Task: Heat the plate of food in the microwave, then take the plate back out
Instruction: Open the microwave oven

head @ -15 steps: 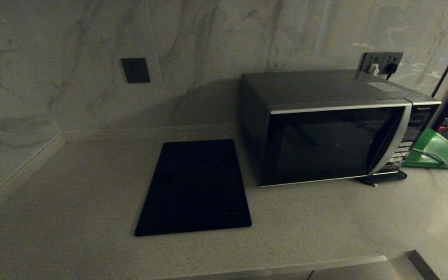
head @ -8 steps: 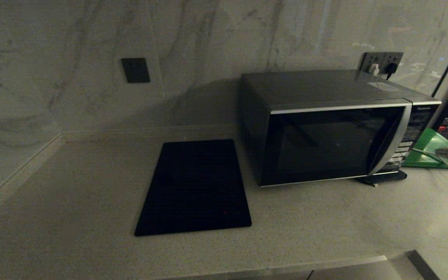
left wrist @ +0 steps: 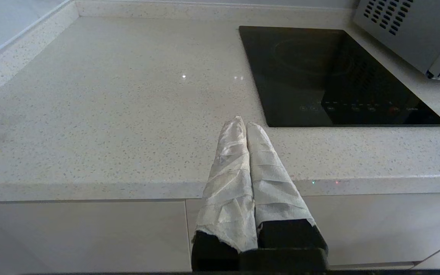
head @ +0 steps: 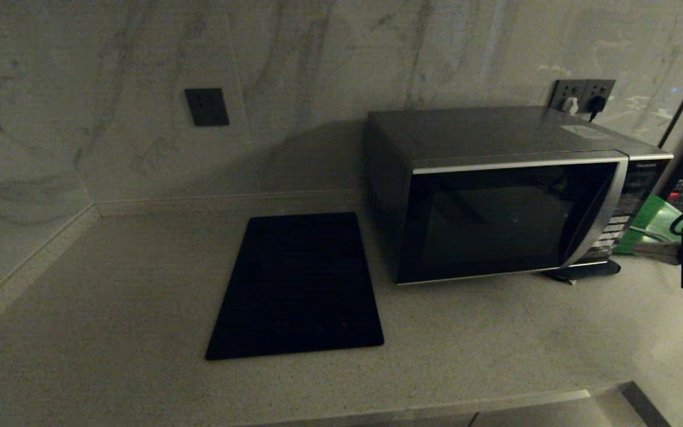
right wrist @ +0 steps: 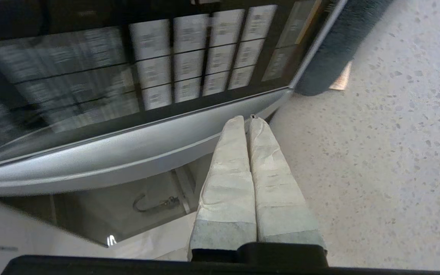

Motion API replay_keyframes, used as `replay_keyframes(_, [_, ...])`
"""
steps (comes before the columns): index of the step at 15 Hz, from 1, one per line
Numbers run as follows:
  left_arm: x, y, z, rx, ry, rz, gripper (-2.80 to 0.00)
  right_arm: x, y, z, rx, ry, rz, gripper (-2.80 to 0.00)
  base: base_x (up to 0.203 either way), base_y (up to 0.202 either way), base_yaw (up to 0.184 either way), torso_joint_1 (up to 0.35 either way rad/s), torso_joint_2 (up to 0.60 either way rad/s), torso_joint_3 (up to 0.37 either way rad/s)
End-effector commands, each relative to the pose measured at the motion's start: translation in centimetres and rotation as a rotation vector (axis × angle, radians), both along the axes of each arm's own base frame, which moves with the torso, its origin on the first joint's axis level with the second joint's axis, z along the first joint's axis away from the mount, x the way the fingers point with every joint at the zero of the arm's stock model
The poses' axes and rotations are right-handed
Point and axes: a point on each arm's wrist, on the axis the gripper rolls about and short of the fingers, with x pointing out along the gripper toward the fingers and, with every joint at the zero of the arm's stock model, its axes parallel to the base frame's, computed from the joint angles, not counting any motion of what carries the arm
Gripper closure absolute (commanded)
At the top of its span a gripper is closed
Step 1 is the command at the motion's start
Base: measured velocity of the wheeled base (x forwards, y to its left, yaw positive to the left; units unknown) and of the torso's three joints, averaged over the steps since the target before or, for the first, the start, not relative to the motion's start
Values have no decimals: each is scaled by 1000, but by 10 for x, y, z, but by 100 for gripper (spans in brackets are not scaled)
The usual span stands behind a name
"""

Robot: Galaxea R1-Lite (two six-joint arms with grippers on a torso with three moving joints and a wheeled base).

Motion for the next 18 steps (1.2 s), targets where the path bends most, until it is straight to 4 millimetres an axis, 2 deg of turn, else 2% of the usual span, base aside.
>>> replay_keyframes(1, [0, 0, 0, -1, 1, 1, 0, 7, 2, -13, 25, 23, 14, 0, 0, 0, 0, 0, 0, 0])
replay_keyframes(7, [0, 0, 0, -1, 1, 1, 0, 19, 4, -33, 11, 48, 9, 0, 0, 0, 0, 0, 0, 0])
replay_keyframes(18, [0, 0, 0, -1, 1, 1, 0, 31, 6, -38, -26, 52, -8, 0, 0, 0, 0, 0, 0, 0])
